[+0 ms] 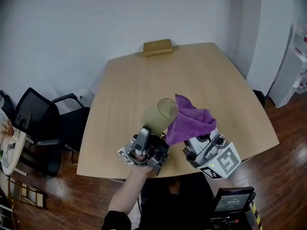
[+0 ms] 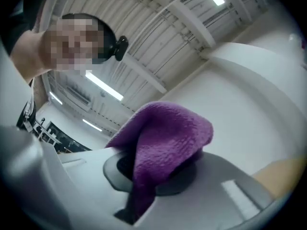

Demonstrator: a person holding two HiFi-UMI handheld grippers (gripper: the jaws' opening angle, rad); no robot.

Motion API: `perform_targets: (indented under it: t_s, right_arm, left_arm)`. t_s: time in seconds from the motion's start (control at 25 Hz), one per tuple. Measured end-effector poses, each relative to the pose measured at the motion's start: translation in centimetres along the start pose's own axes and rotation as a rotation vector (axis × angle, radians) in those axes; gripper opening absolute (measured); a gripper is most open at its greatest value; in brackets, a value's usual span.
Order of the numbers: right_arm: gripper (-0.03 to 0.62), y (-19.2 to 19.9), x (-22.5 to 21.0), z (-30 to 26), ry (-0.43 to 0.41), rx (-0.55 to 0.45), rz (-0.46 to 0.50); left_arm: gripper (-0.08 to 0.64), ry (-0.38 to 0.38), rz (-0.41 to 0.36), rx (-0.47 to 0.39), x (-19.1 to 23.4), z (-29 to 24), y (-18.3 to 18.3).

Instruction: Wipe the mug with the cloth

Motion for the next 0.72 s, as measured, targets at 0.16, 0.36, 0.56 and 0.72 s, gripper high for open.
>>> perform_targets:
  t_s: [0.16, 0.36, 0.56, 0.72]
  right_arm:
    - [0.034, 3.6, 3.3, -0.2, -0.122, 0.208, 0.122]
    - [0.034, 3.4, 0.3, 0.5, -0.104, 0.206, -0.034]
    - [0.034, -0.2, -3.3, 2.2, -0.342, -0.2, -0.587]
    - [0.034, 1.0, -1.9, 1.9, -0.446, -0.205, -0.7]
  left_arm:
    - [0.051, 0.075, -0.031, 0.023, -1.3, 0.0, -0.1]
    - [0.041, 0.115, -0.089, 0.164, -2.3, 0.1, 0.1]
    - [0.041, 0.15, -0.103, 0.288, -2.6, -0.1, 1.2]
    - [0.041, 0.181, -0.084, 0.344, -2.6, -0.5, 2.6]
Point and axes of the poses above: the fingertips, and each gripper's own axes: z backward along the fingers, x to its left, y out of its underside, the point moved 8 cm from there along z, backward along the fingers, and after that the axes turned 3 degrees about x, right-handed, at the moved point
